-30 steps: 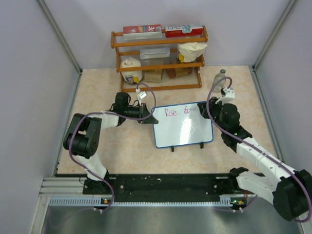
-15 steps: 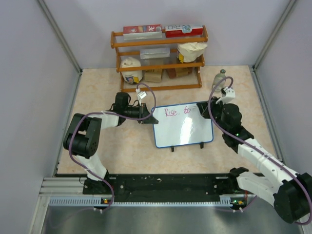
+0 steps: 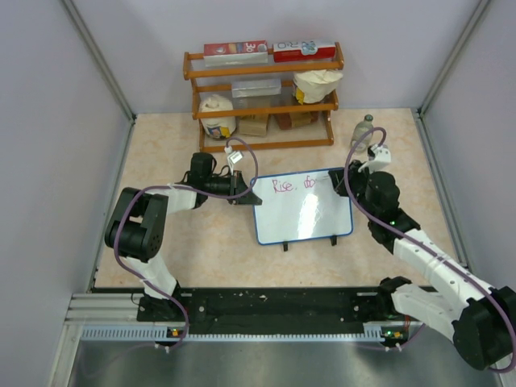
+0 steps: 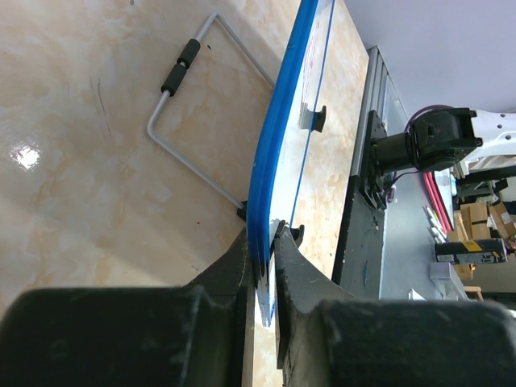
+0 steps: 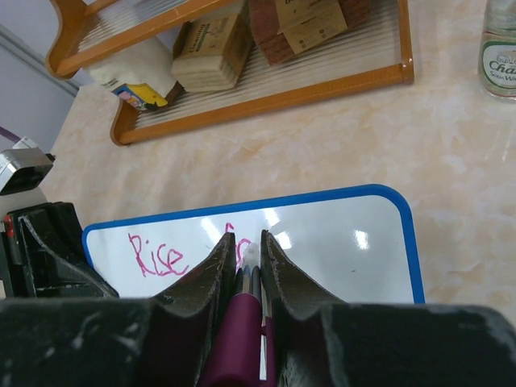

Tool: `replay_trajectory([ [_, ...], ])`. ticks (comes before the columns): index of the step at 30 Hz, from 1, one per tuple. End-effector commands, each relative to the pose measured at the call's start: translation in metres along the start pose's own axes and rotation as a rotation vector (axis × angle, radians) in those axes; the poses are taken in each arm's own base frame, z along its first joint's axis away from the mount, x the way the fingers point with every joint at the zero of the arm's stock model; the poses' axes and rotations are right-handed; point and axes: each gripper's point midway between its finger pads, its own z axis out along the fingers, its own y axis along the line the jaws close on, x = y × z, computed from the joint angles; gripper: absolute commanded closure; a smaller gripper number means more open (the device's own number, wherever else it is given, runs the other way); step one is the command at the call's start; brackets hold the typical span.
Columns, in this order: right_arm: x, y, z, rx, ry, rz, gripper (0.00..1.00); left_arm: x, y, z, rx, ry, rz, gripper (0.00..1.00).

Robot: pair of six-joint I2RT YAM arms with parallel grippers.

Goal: Write a sentence on the whiteboard

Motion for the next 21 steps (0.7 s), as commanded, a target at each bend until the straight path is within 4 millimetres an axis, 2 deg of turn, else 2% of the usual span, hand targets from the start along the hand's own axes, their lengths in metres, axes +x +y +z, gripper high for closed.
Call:
replay_trajectory([
  [1, -0.017, -0.001, 0.004, 0.013, -0.054, -0.002, 1.0, 0.02, 0.029, 0.003, -0.11, 0.02, 0.0, 1.0],
  [14, -0.004, -0.012, 0.008, 0.039, -0.025, -0.003, 1.0, 0.02, 0.03, 0.004, -0.109, 0.021, -0.003, 1.0],
  [21, 0.006, -0.016, 0.002, 0.038, -0.001, -0.006, 1.0, 0.02, 0.029, 0.004, -0.108, 0.021, -0.001, 1.0],
])
